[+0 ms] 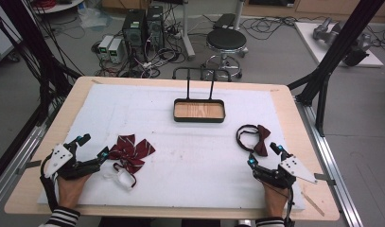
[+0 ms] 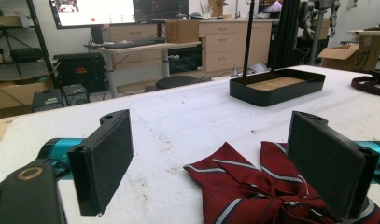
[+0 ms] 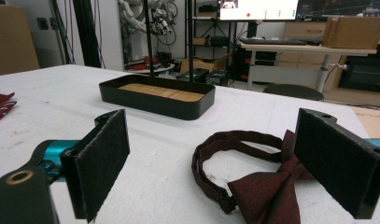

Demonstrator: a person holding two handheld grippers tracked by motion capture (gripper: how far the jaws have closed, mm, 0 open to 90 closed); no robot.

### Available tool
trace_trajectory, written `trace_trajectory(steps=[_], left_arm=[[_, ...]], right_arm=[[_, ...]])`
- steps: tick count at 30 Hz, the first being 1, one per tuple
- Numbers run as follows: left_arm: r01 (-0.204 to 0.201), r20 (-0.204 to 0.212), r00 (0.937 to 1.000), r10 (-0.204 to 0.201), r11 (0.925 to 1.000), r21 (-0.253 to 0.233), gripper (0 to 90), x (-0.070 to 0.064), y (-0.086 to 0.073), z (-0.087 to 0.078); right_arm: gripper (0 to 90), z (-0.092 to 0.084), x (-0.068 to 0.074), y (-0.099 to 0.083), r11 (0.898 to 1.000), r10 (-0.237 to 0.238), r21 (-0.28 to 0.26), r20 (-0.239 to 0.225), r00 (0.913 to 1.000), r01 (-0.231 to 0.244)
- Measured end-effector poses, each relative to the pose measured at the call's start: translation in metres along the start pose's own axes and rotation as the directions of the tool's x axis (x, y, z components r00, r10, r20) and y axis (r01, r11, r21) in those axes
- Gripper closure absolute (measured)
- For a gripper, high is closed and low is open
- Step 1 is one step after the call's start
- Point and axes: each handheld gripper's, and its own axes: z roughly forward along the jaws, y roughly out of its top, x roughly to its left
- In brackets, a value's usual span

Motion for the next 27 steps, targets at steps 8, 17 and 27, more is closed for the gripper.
trace_trajectory(steps=[8,17,27], left_arm=[[0.005,0.001,1.0000,-0.005,1.0000,0.004,15.3,0.0010,0.0001,0.0000],[0.028,-0.002,0.9996,-0.028,0.9996,0.008,15.1,0.0029,0.0004,0.0007],[0.004,0.017,0.9998,-0.004,0.9993,0.037,12.0,0.0044,0.0090,0.0044]], right_arm=[[10.1,-0.0002,0.0007,-0.0001,1.000,-0.008,-0.002,-0.001,1.0000,0.008],[10.2,-0.0005,0.0005,-0.0002,1.000,-0.002,-0.003,0.007,1.0000,0.002],[10.2,-0.0004,-0.0002,-0.0002,1.000,0.001,-0.005,0.003,1.0000,-0.001]])
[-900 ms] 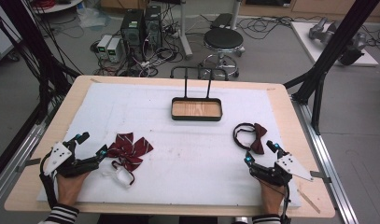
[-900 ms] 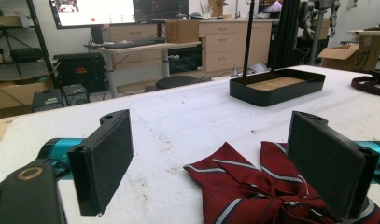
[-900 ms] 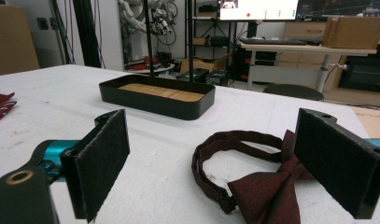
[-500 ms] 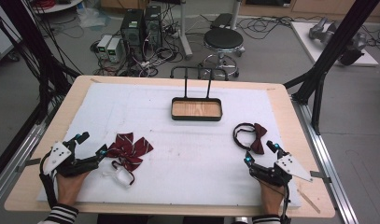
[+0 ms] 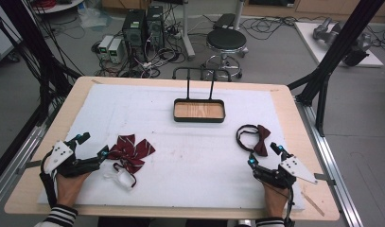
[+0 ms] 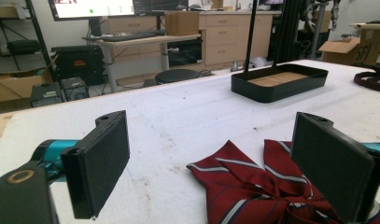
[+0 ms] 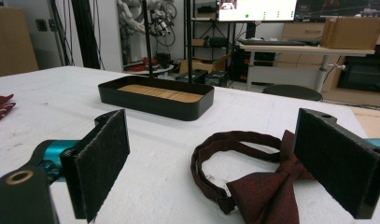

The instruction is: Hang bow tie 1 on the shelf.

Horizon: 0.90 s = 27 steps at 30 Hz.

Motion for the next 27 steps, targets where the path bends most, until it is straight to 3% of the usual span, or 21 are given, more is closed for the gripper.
trace_trajectory(steps=[5,10,13,19,23,25,27], left_arm=[[-0.042,0.065,0.9971,0.038,0.9976,0.055,9.9,0.000,0.017,0.004],[-0.099,0.119,0.9890,0.089,0.9911,0.089,9.9,0.001,0.035,0.008],[-0.134,0.149,0.9820,0.116,0.9833,0.123,9.9,0.002,0.045,0.011],[-0.211,0.230,0.9593,0.164,0.9578,0.196,9.9,0.002,0.059,0.020],[-0.258,0.278,0.9423,0.186,0.9338,0.248,10.0,0.002,0.064,0.028],[-0.268,0.298,0.9364,0.185,0.9253,0.268,10.0,0.001,0.065,0.031],[-0.292,0.331,0.9245,0.188,0.9087,0.298,10.0,0.000,0.066,0.036]], right_arm=[[10.1,0.000,0.000,0.000,1.000,0.002,0.001,-0.001,1.0000,-0.002],[10.2,0.000,0.000,0.000,1.000,-0.001,-0.002,-0.001,1.0000,0.001],[10.1,0.000,0.000,0.000,1.000,0.001,-0.001,-0.002,1.0000,-0.001],[10.1,0.000,0.000,0.000,1.000,-0.004,-0.002,0.000,1.0000,0.004],[10.2,0.000,0.000,0.000,1.000,-0.002,-0.003,-0.001,1.0000,0.002],[10.1,0.000,0.000,0.000,1.000,0.001,-0.001,0.001,1.0000,-0.001],[10.1,0.000,0.000,0.000,1.000,0.001,-0.001,0.001,1.0000,-0.001]])
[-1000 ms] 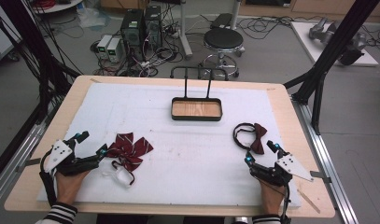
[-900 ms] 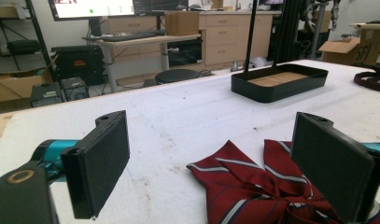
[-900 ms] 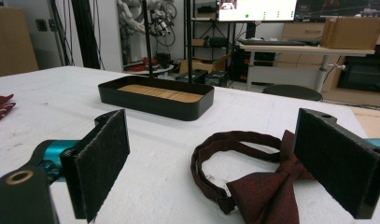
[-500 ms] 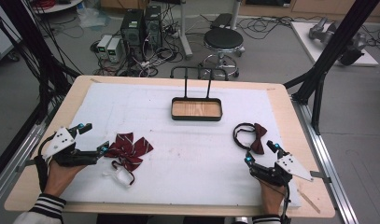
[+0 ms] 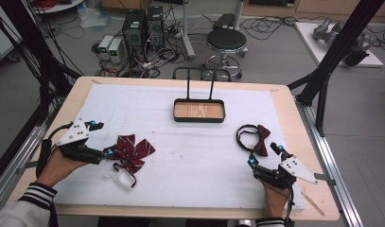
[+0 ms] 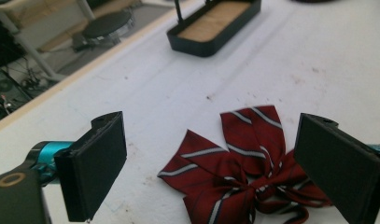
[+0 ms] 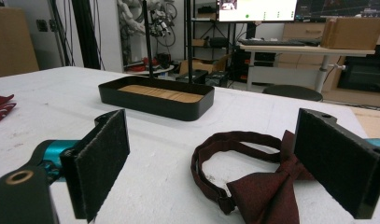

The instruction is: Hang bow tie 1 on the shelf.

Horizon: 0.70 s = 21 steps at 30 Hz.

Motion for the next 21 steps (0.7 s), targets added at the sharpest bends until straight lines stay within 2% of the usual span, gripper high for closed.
trace_trajectory(steps=[4,5,8,13,14,15,19,21], left_arm=[[-0.050,0.054,0.9975,0.047,0.9960,0.074,11.3,-0.001,0.006,0.007],[-0.088,0.063,0.9946,0.082,0.9907,0.103,12.3,-0.001,0.009,0.010],[-0.094,0.079,0.9933,0.084,0.9877,0.125,12.7,-0.002,0.010,0.015],[-0.127,0.125,0.9866,0.105,0.9737,0.189,13.0,-0.003,0.012,0.026],[-0.143,0.157,0.9814,0.110,0.9656,0.217,13.6,-0.002,0.013,0.030],[-0.143,0.157,0.9814,0.110,0.9656,0.217,13.9,-0.002,0.013,0.030],[-0.173,0.211,0.9704,0.117,0.9479,0.268,14.6,-0.001,0.011,0.037],[-0.177,0.231,0.9664,0.113,0.9439,0.279,15.5,-0.001,0.011,0.040]], right_arm=[[10.1,0.000,0.000,0.000,1.000,0.001,-0.001,-0.001,1.0000,-0.001],[10.2,0.000,0.000,0.000,1.000,0.003,-0.001,-0.001,1.0000,-0.003],[10.2,0.000,0.000,0.000,1.000,0.003,-0.001,-0.001,1.0000,-0.003],[10.1,0.000,0.000,0.000,1.000,0.009,-0.001,0.000,1.0000,-0.009],[10.2,0.000,0.000,0.000,1.000,0.008,-0.001,0.000,1.0000,-0.008],[10.2,0.000,0.000,0.000,1.000,0.008,-0.001,0.000,1.0000,-0.008],[10.1,0.000,0.000,0.000,1.000,0.008,-0.002,-0.001,1.0000,-0.008],[10.1,0.000,0.000,0.000,1.000,0.006,-0.003,0.001,1.0000,-0.006]])
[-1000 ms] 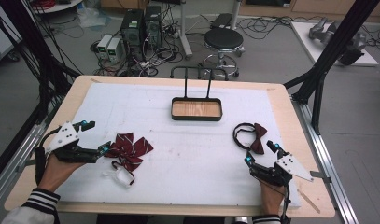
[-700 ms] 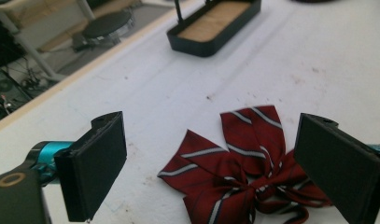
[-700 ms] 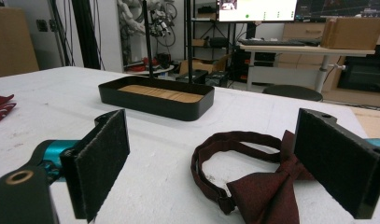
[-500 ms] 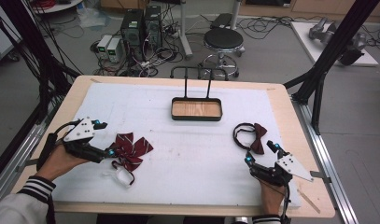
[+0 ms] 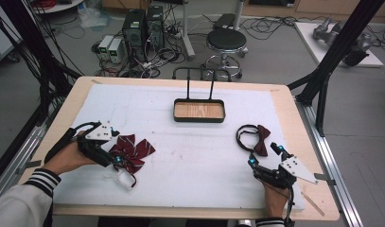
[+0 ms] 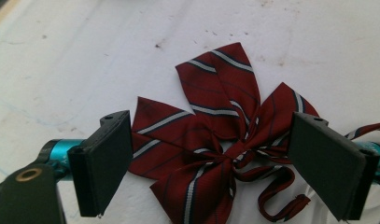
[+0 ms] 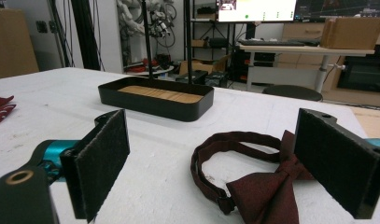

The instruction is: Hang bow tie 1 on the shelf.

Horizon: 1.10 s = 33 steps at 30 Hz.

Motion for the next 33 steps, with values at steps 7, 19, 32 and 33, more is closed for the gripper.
trace_trajectory(steps=[7,19,32,33], left_arm=[[-0.032,0.042,0.9986,0.031,0.9990,0.032,18.9,0.004,0.001,0.009],[-0.074,0.112,0.9917,0.064,0.9931,0.091,27.2,0.012,0.003,0.022],[-0.107,0.158,0.9838,0.085,0.9848,0.137,33.1,0.012,-0.001,0.032],[-0.122,0.166,0.9813,0.097,0.9819,0.145,33.1,0.013,-0.001,0.032]], right_arm=[[10.2,0.000,0.000,0.000,1.000,0.000,0.000,0.001,1.0000,0.000],[10.1,0.000,0.000,0.000,1.000,0.002,0.000,0.001,1.0000,-0.002],[10.2,0.000,0.000,0.000,1.000,0.003,0.000,-0.001,1.0000,-0.003],[10.2,0.000,0.000,0.000,1.000,0.003,0.000,-0.001,1.0000,-0.003]])
